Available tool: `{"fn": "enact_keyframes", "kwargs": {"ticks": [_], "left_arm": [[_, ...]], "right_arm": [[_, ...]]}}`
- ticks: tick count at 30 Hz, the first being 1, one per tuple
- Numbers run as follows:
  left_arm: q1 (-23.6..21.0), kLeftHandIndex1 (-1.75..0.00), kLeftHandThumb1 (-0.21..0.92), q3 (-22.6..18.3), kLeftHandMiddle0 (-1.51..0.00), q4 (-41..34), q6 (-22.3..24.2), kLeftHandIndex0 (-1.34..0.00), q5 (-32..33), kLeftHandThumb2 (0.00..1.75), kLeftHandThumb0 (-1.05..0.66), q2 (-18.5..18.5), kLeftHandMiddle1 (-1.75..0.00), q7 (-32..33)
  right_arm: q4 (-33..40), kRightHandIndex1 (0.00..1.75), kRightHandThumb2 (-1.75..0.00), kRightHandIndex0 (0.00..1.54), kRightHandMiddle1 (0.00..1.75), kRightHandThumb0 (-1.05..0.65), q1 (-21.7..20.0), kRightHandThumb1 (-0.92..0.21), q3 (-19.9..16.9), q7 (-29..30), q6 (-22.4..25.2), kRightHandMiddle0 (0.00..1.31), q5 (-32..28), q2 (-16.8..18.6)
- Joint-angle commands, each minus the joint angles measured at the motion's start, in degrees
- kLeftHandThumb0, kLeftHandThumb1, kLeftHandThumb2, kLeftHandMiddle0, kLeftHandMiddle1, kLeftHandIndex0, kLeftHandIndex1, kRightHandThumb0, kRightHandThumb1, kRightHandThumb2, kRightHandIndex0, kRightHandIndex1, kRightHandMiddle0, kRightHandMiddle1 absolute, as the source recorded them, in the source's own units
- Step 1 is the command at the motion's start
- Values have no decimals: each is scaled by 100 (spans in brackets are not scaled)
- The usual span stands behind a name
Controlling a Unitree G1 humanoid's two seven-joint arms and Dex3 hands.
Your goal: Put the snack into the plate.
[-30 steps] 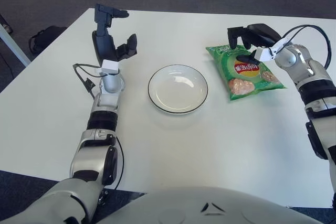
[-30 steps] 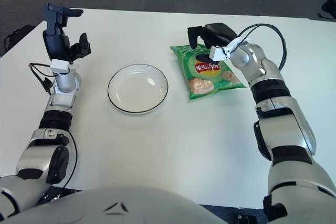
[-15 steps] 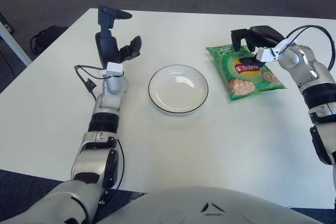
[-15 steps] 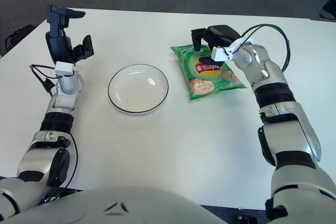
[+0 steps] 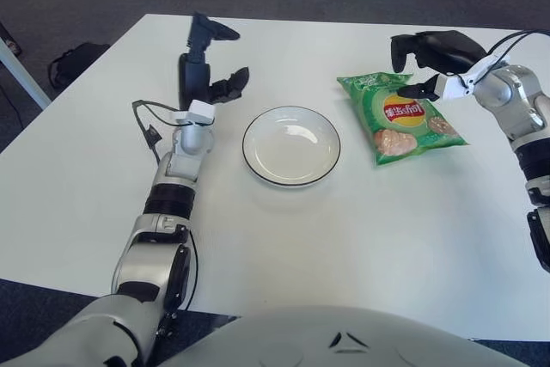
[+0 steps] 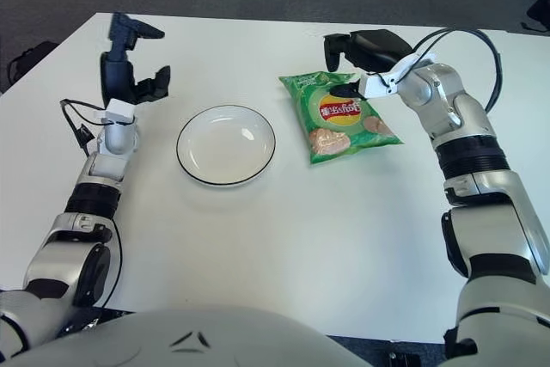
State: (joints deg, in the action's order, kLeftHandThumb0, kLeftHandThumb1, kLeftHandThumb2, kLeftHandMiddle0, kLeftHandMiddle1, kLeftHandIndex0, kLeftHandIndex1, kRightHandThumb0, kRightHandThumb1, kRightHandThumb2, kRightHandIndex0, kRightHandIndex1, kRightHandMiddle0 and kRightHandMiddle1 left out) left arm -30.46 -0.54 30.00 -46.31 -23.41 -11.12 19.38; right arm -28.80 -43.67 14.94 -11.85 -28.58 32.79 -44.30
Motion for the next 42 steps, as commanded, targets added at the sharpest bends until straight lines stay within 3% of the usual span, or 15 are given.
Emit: {"fn": "enact_keyframes", "kwargs": {"ticks": [1,8,13,21,22,25,28,31,36,42], "left_arm": [[-436,-175,92,249,-40,359,10,-18,-135,53,-35,-86,-108,-161],[-984,-175,92,704,-38,980,-276,-18,-396,53,-35,-259,-105,-417],[-1436,-175,92,1074,-37,1520,-421,-18,-785,53,-35,-565,-114,-550],[-1880,-175,92,1549,-38,1961,-342,-18,-1199,53,-35,-777,-114,-664],[-1913,-175,92,1610,-38,1969,-306,-18,-1289,53,-35,-804,-109,-621],[-1961,-175,92,1710,-38,1991,-242,-18,-1433,54,-35,-837,-99,-484],[-1960,-140,92,1766,-36,1976,-194,-9,-1544,78,-50,-854,-93,-307],[-1853,-128,92,1762,-37,1883,-234,-8,-1573,84,-53,-872,-95,-86],[-1796,-128,92,1761,-39,1842,-229,-13,-1591,81,-52,-872,-103,185],[-1629,-133,92,1693,-39,1661,-83,-16,-1628,77,-50,-898,-114,622]], "right_arm": [[97,170,-55,17,170,-1,71,-90,-91,163,-33,15,93,-28],[19,168,-52,19,170,-1,10,-92,-160,492,-45,12,137,4],[312,161,-51,30,173,-1,149,-92,-389,569,192,4,-4,4],[1009,152,-48,35,175,-1,544,-92,-822,596,730,5,-298,191],[1138,147,-49,30,175,-13,608,-92,-873,505,789,10,-374,183],[1363,134,-59,23,143,-43,738,-87,-943,291,895,3,-506,126],[1518,121,-57,17,116,-61,890,-88,-1005,52,938,1,-603,8],[1662,113,-56,14,101,-75,1005,-91,-988,-276,1023,0,-580,-165],[2018,108,-64,11,89,-88,1138,-92,-956,-786,1459,0,-391,-342],[2927,108,-74,14,83,-96,1584,-92,-826,-1258,2659,0,210,-263]]}}
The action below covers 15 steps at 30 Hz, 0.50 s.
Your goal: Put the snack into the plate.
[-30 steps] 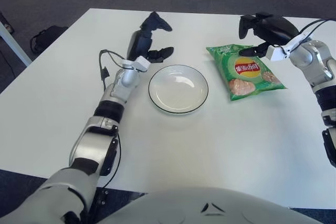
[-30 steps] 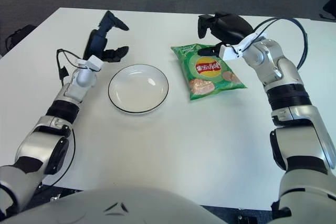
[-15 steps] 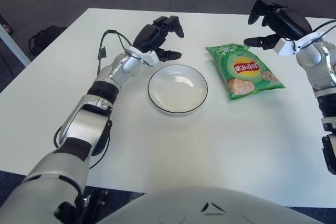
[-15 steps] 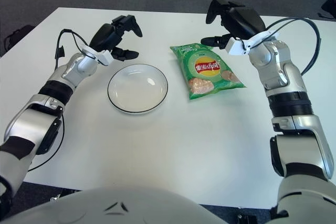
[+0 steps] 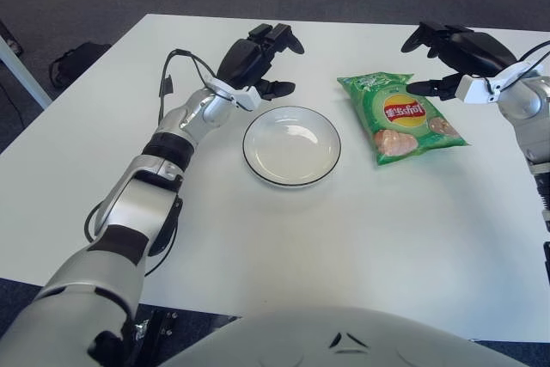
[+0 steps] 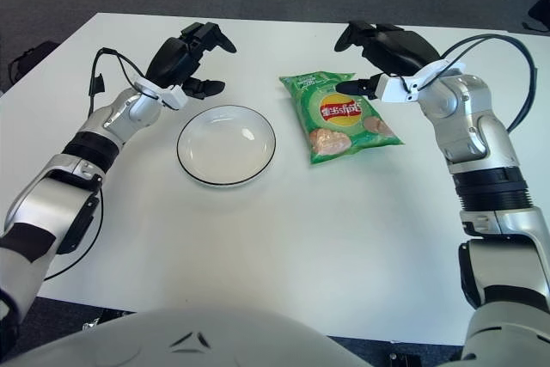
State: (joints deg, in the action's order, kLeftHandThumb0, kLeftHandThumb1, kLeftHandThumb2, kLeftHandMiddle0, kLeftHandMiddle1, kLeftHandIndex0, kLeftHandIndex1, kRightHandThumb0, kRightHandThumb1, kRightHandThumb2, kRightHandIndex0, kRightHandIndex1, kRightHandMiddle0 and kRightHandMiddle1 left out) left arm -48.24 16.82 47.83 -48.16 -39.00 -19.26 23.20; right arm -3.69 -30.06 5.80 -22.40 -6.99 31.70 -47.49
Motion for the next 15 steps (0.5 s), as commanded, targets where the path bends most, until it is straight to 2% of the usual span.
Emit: {"fn": "enact_keyframes", "kwargs": {"ticks": [1,6,10,12,13,15], "left_arm": [[179,-134,92,-60,-38,-155,132,-17,-54,77,-51,-88,-117,287],[326,-137,92,-125,-38,-341,264,-18,29,77,-52,-102,-128,416],[575,-137,92,-284,-38,-651,414,-18,133,76,-53,-155,-137,483],[648,-137,92,-332,-38,-756,477,-18,163,76,-53,-142,-139,503],[675,-137,91,-351,-38,-796,501,-18,177,76,-52,-134,-140,511],[727,-138,90,-394,-38,-866,523,-18,191,76,-52,-117,-142,568]], "right_arm": [[517,108,-76,14,81,-97,256,-92,122,-251,646,0,406,89],[751,109,-83,13,76,-100,425,-92,199,-295,968,0,699,144],[976,108,-90,10,64,-102,518,-92,407,-216,1220,0,1365,137],[1164,119,-93,8,58,-103,562,-92,565,-205,1429,0,1888,159],[1254,133,-96,9,54,-104,578,-92,637,-221,1522,0,2133,175],[1494,149,-100,12,49,-104,594,-92,824,-357,1709,0,2723,207]]}}
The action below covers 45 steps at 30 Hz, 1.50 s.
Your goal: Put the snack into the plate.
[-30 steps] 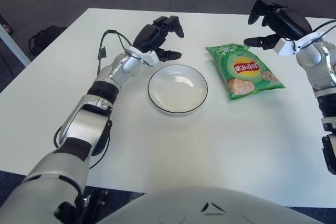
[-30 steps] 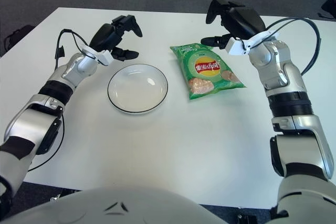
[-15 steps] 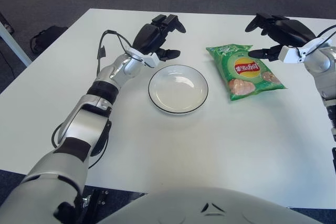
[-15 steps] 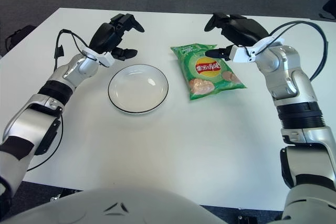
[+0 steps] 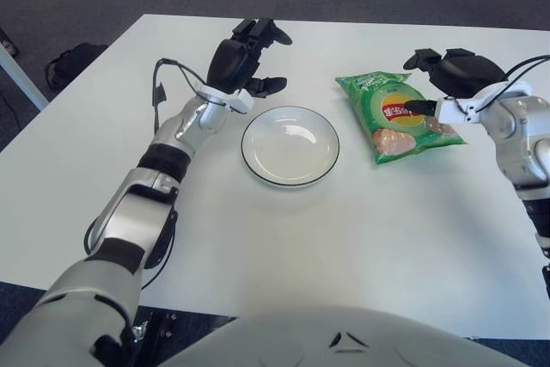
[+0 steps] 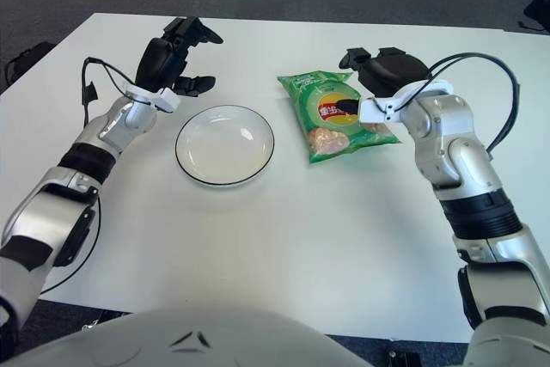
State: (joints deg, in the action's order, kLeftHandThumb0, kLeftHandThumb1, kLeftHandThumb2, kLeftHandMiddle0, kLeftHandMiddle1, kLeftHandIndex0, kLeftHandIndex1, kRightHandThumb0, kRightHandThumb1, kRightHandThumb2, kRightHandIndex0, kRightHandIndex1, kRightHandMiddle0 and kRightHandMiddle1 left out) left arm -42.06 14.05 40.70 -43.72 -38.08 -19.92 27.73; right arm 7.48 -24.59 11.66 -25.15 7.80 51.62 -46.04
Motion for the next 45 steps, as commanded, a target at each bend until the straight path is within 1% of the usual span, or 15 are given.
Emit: {"fn": "enact_keyframes", "kwargs": {"ticks": [1,2,4,7,14,17,18,19,21,24,28,30,35,40,45], "left_arm": [[120,-138,89,-125,-38,-174,91,-18,98,77,-52,-43,-143,128],[151,-138,89,-145,-38,-218,89,-18,85,77,-52,-37,-144,182],[232,-140,87,-187,-38,-332,75,-18,83,79,-51,-43,-144,255],[295,-141,84,-202,-38,-425,88,-18,68,82,-50,-26,-146,331],[409,-142,82,-230,-36,-593,71,-18,48,84,-49,-35,-146,437],[453,-143,81,-241,-36,-638,54,-19,8,85,-48,-48,-144,537],[461,-154,85,-242,-36,-648,55,-19,-2,73,-44,-52,-142,558],[472,-162,87,-244,-37,-663,58,-19,-32,66,-40,-63,-141,603],[494,-168,90,-246,-37,-689,53,-19,-78,59,-38,-85,-139,685],[527,-172,91,-247,-37,-726,37,-19,-123,54,-36,-99,-136,773],[566,-174,92,-248,-39,-745,-9,-19,-135,52,-35,-126,-135,842],[597,-174,92,-253,-39,-759,-49,-19,-148,52,-35,-153,-134,892],[707,-175,92,-299,-40,-869,-158,-19,-143,52,-35,-230,-130,972],[826,-175,92,-385,-41,-1014,-253,-20,-103,52,-35,-299,-127,1009],[928,-174,92,-500,-41,-1190,-315,-20,-80,51,-35,-354,-126,1044]], "right_arm": [[426,156,-101,13,47,-104,52,-92,274,-118,275,0,869,76],[507,158,-102,14,47,-104,55,-92,337,-197,325,0,1081,80],[584,168,-105,20,43,-105,56,-92,422,-322,377,0,1392,79],[639,172,-107,27,40,-105,60,-92,480,-512,416,0,1710,114],[634,174,-110,46,36,-105,-42,-92,520,-896,428,0,2123,313],[525,175,-112,55,34,-105,-177,-92,579,-1202,423,0,2247,401],[504,175,-113,58,33,-105,-207,-92,589,-1277,416,0,2280,423],[469,175,-113,60,33,-105,-265,-92,626,-1385,395,0,2339,441],[393,175,-114,63,32,-105,-378,-92,702,-1569,337,0,2435,479],[264,175,-115,68,30,-105,-519,-92,799,-1746,248,0,2500,541],[-115,175,-116,76,27,-105,-698,-92,974,-1753,215,0,2545,758],[-366,175,-116,76,27,-105,-757,-92,1035,-1693,196,0,2503,846],[-760,175,-116,71,28,-105,-852,-92,1115,-1623,134,0,2422,922],[-925,169,-117,72,35,-105,-862,-92,1133,-1701,123,0,2334,983],[-1000,161,-120,75,46,-104,-830,-92,1132,-1853,196,0,2223,1065]]}}
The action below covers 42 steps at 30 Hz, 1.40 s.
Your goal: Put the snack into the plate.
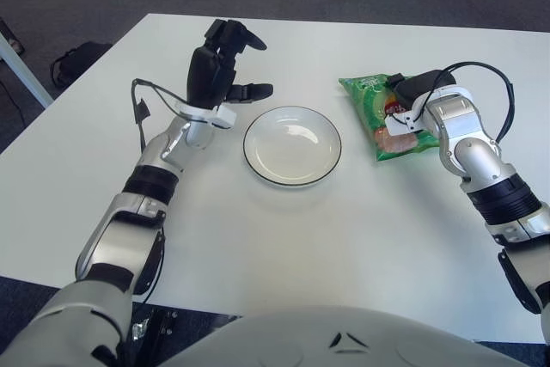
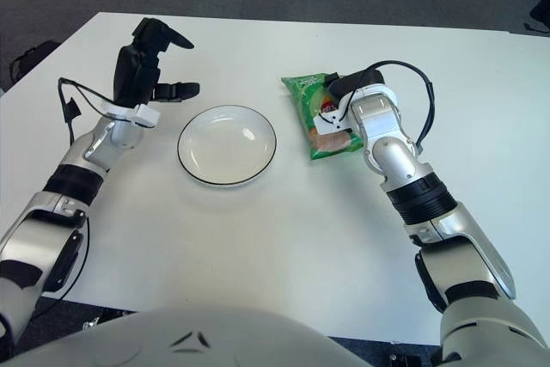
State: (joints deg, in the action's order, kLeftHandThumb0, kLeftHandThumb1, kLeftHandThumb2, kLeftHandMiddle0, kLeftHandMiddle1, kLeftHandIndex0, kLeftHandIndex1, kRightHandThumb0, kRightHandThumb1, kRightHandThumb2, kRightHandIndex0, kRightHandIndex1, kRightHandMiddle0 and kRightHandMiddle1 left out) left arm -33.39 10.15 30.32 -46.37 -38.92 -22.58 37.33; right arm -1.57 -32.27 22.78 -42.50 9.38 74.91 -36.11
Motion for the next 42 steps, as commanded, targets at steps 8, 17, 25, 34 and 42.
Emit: {"fn": "enact_keyframes", "kwargs": {"ticks": [8,17,25,34,42], "left_arm": [[143,-174,84,-330,-43,-548,-125,-25,-6,63,-36,-122,-135,176],[404,-175,73,-498,-40,-944,-167,-30,368,79,-37,-87,-145,-201],[533,-175,71,-645,-40,-1134,-137,-32,607,82,-38,57,-142,-373],[598,-175,67,-735,-39,-1170,-168,-35,637,87,-39,193,-145,-424],[635,-175,66,-740,-38,-1185,-214,-35,610,88,-39,239,-148,-459]], "right_arm": [[-258,142,-122,73,61,-105,-88,-92,55,-273,-153,0,-486,62],[-811,106,-111,45,47,-95,-239,-92,9,-78,-852,0,-1295,-142],[-1144,122,-97,45,43,-86,-384,-92,-130,132,-1669,0,-2218,-433],[-1892,125,-86,30,69,-81,-697,-92,-77,921,-3851,0,-3026,-1006],[-2801,82,-68,14,89,-76,-1134,-92,131,2534,-5912,0,-2627,-1346]]}}
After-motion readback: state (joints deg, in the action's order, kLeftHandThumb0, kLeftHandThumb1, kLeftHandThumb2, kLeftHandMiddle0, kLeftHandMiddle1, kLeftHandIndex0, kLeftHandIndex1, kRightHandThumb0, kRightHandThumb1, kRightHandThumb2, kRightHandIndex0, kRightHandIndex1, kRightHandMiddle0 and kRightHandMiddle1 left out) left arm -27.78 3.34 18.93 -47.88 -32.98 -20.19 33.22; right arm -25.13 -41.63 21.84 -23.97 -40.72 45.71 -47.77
